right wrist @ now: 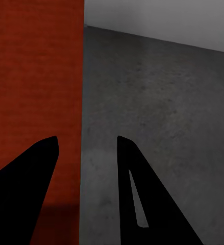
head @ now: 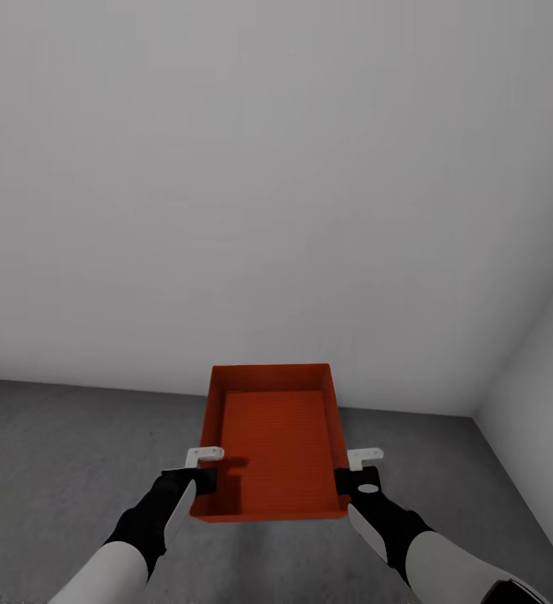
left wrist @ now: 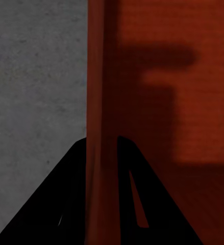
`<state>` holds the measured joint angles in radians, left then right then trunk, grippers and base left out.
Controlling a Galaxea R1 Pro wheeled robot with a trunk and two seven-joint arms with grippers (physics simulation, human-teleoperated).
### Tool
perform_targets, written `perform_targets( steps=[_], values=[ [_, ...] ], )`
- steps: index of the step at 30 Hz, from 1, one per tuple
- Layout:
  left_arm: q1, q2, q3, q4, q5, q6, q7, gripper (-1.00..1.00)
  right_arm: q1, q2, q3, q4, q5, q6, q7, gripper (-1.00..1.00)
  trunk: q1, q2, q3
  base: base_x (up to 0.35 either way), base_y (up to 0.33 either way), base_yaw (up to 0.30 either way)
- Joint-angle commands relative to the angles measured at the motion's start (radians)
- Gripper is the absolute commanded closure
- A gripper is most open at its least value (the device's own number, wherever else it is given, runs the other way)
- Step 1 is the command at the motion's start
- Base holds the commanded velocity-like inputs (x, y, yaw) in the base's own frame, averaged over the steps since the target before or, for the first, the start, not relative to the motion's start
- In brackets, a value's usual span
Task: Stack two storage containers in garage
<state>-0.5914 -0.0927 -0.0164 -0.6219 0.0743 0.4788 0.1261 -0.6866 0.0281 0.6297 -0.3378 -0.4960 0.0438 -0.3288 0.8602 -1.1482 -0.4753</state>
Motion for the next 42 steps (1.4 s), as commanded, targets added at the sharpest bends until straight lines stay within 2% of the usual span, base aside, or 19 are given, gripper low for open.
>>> perform_targets(
  steps=[1,42],
  values=[
    [0.000,-0.001,0.007,-0.004,-0.032,-0.006,0.029,1.00,-0.001,0.019,-0.004,-0.001,-0.015,0.005,-0.009,1.00,0.000,-0.001,-0.003,0.000,0.000,0.000],
    [0.000,-0.001,0.006,-0.004,-0.033,-0.006,0.029,1.00,-0.001,0.019,-0.004,0.000,-0.015,0.004,-0.009,1.00,0.000,-0.001,-0.070,0.000,0.000,0.000]
  ],
)
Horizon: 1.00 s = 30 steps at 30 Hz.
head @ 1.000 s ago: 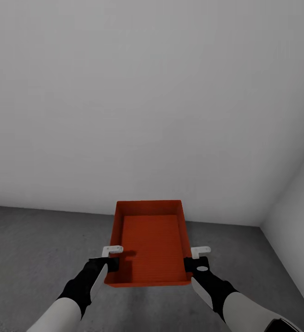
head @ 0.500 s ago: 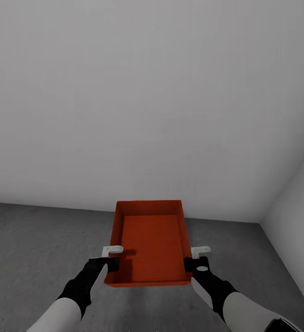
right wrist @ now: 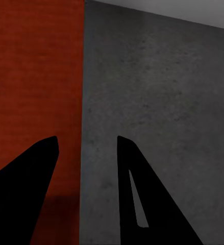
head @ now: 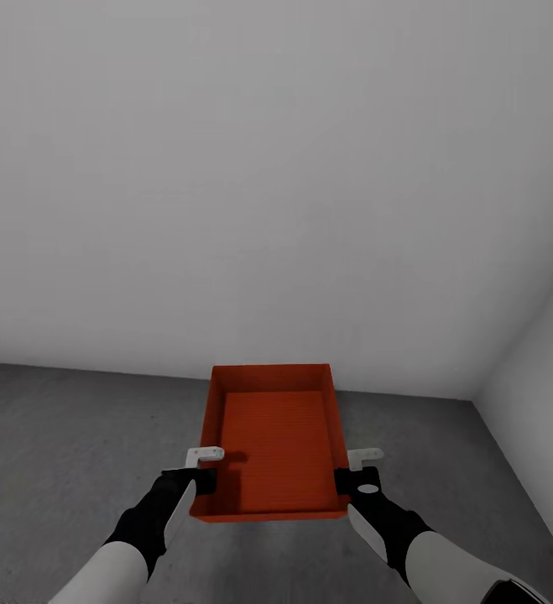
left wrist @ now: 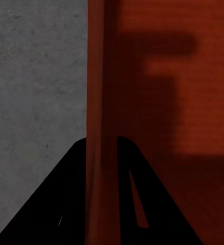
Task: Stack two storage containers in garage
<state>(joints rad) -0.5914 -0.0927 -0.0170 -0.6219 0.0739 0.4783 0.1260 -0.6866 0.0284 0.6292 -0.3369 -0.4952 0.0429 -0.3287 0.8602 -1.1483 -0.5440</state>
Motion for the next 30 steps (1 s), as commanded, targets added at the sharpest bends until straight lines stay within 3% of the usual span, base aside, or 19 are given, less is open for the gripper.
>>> perform_targets(
  steps=[1,30],
  values=[
    [0.000,-0.001,0.006,-0.004,-0.032,-0.006,0.029,1.00,-0.001,0.018,-0.003,-0.001,-0.016,0.005,-0.009,1.00,0.000,-0.001,-0.003,0.000,0.000,0.000],
    [0.000,-0.001,0.006,-0.004,-0.032,-0.006,0.029,1.00,-0.001,0.018,-0.003,-0.001,-0.016,0.004,-0.009,1.00,0.000,-0.001,-0.050,0.000,0.000,0.000]
  ],
)
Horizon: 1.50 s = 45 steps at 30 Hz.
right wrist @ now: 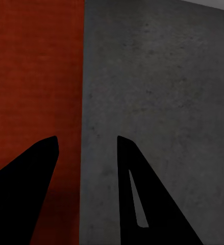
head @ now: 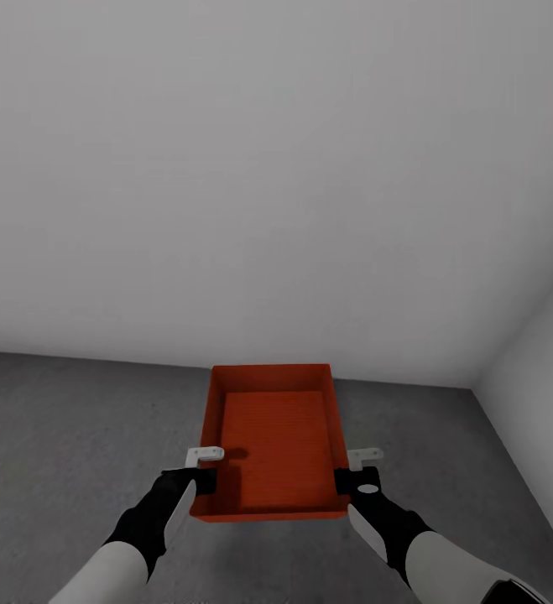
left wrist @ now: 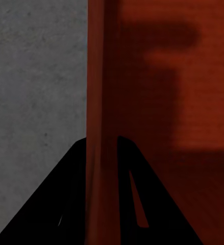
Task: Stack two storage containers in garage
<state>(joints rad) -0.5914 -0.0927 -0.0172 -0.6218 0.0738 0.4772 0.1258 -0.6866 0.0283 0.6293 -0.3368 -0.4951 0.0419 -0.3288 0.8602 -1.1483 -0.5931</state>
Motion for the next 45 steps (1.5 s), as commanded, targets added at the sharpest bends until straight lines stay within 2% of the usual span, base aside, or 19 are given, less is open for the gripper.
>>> perform_targets(
  steps=[1,10,32,45],
  values=[
    [0.000,-0.001,0.006,-0.004,-0.032,-0.005,0.029,1.00,-0.001,0.018,-0.003,-0.001,-0.016,0.004,-0.009,1.00,0.000,-0.001,-0.003,0.000,0.000,0.000],
    [-0.001,0.000,0.007,-0.004,-0.032,-0.005,0.028,1.00,-0.001,0.018,-0.003,-0.002,-0.016,0.006,-0.009,1.00,0.000,-0.001,-0.015,0.000,0.000,0.000],
    [-0.001,0.002,0.007,-0.004,-0.032,-0.005,0.028,1.00,-0.001,0.018,-0.003,-0.002,-0.016,0.007,-0.009,1.00,0.000,-0.001,-0.016,0.000,0.000,0.000],
    [0.000,0.002,0.007,-0.004,-0.032,-0.005,0.028,1.00,-0.001,0.018,-0.003,-0.002,-0.016,0.006,-0.009,1.00,0.000,-0.001,-0.029,0.000,0.000,-0.136]
  ],
)
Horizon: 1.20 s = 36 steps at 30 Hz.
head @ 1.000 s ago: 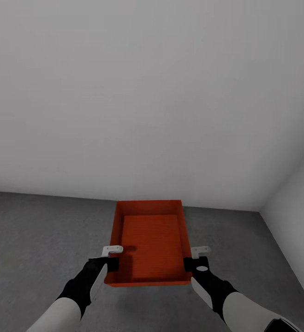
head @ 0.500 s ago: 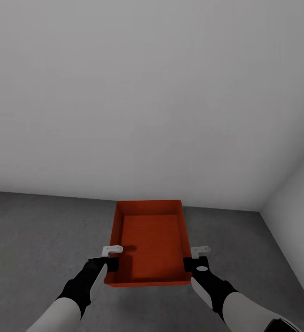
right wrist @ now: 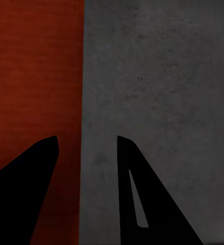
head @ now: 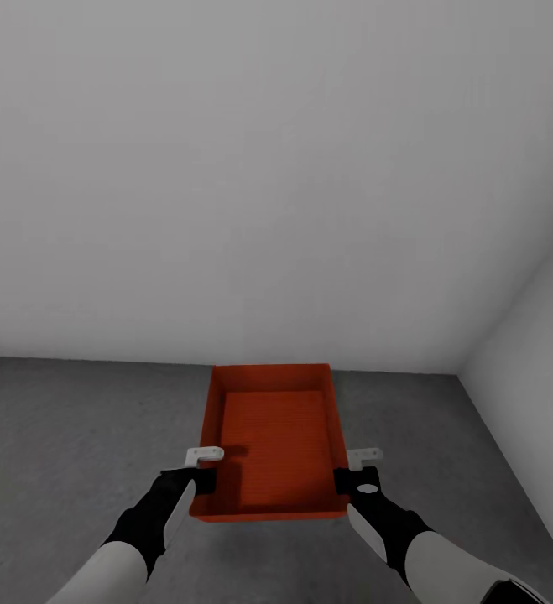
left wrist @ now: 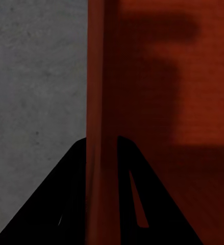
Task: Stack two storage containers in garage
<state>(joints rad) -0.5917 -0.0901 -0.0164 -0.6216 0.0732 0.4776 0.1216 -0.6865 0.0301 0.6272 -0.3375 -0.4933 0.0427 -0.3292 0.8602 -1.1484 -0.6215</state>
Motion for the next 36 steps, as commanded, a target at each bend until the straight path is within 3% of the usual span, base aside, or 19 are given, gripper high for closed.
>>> perform_targets(
  steps=[1,36],
  values=[
    [0.000,-0.001,0.006,-0.004,-0.032,-0.005,0.032,1.00,-0.001,0.016,-0.001,-0.002,-0.018,0.005,-0.008,1.00,0.000,-0.001,-0.003,0.000,0.000,-0.086],
    [0.000,0.000,0.006,-0.003,-0.032,-0.005,0.032,1.00,-0.001,0.016,0.000,-0.002,-0.018,0.005,-0.008,1.00,0.000,-0.001,-0.049,0.000,0.000,-0.010]
  ],
)
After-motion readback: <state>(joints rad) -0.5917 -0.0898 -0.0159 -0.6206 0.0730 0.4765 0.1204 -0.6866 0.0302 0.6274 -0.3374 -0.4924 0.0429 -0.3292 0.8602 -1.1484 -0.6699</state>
